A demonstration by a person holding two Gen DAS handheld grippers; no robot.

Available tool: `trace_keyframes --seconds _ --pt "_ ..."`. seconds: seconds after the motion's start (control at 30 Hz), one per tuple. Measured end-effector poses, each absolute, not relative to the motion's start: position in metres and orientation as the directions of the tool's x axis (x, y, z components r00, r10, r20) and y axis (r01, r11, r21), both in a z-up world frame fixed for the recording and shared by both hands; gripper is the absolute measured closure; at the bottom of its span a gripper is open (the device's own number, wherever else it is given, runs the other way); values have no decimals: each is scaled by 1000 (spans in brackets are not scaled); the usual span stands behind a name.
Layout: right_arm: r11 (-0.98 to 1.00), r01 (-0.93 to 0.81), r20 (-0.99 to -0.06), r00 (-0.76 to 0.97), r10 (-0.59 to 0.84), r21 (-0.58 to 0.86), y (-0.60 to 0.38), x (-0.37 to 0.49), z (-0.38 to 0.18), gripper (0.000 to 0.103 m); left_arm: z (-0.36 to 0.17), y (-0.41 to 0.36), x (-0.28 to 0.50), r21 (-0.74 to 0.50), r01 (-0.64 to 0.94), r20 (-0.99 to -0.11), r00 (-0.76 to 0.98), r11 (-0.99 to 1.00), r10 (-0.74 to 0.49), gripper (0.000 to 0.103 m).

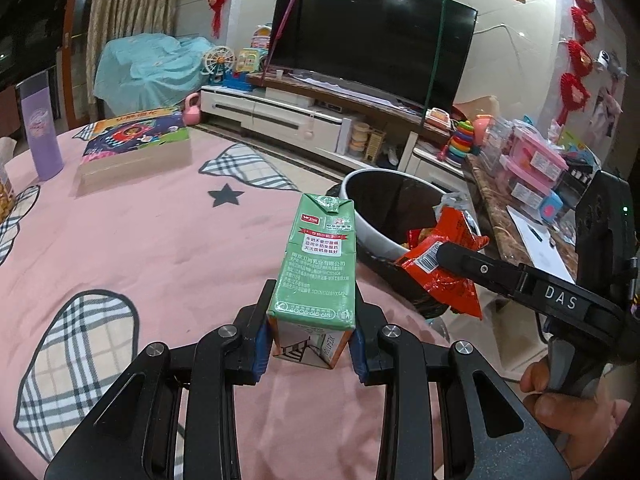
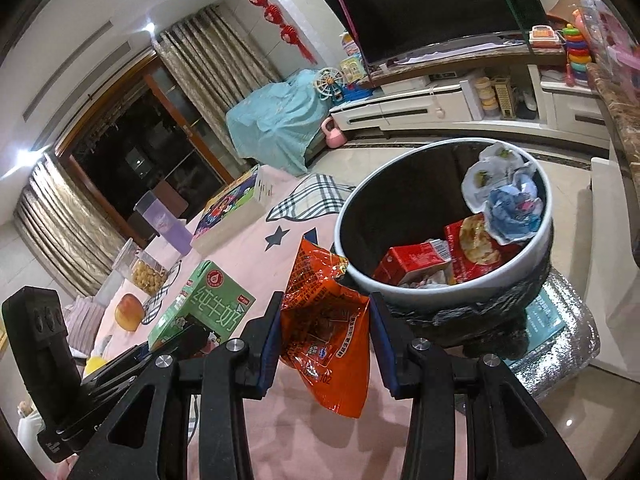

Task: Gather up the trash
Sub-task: 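Carry the juice box and chip bag over the trash bin with both tools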

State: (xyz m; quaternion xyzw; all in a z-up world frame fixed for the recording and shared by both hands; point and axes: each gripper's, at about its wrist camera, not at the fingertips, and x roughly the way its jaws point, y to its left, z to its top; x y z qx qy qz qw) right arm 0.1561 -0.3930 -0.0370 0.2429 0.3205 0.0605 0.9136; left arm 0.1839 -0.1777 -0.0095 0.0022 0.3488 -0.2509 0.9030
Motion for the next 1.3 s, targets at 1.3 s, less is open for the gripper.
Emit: trace_keyframes --seconds 1.3 --pt "854 96 -533 815 228 511 -440 152 -33 62 5 -231 186 -148 534 -617 608 832 -500 73"
